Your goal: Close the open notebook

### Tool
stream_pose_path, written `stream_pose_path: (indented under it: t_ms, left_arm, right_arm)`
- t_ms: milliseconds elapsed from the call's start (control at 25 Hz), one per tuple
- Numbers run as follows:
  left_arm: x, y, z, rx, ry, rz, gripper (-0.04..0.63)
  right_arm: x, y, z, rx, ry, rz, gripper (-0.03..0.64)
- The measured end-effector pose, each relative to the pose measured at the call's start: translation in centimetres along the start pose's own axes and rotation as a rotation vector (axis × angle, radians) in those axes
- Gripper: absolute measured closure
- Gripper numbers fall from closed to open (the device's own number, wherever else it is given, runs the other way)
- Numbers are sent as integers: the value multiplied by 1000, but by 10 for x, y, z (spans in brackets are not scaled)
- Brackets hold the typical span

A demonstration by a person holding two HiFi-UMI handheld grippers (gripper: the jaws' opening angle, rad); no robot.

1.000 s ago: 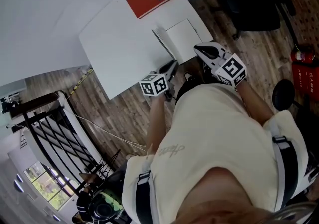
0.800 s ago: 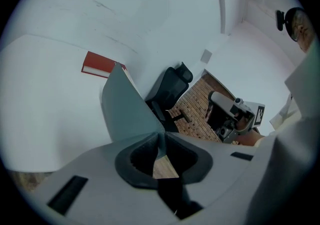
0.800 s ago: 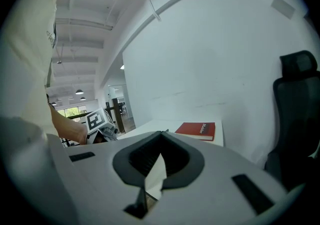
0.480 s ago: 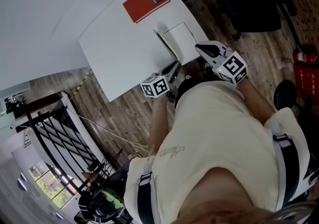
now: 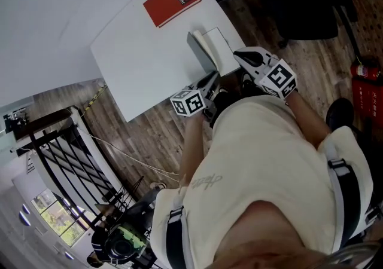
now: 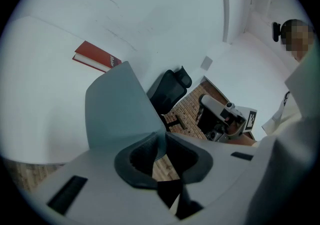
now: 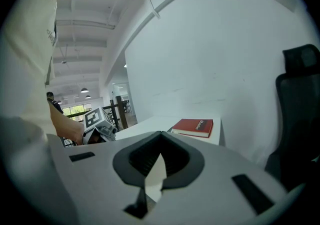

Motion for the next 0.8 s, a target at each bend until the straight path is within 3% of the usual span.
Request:
stream_pose_path:
  t_ms: [200, 800]
  left_arm:
    - [-13, -5, -1, 21, -14, 6, 539]
    - [-48, -19, -7, -7, -22, 144, 538]
  right_arm:
    - [0, -7, -5, -15, 5, 12, 609]
    - [-5, -11, -31, -67, -14, 15, 609]
Point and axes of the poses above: the fingertips, and each gripper's own axes: x backward along the fingers, z to its left, y out of its top, the point moved 2 cm from there along x, backward along the fingers, and after that the axes turned 7 degrees about -x, right-handed, at the moved point
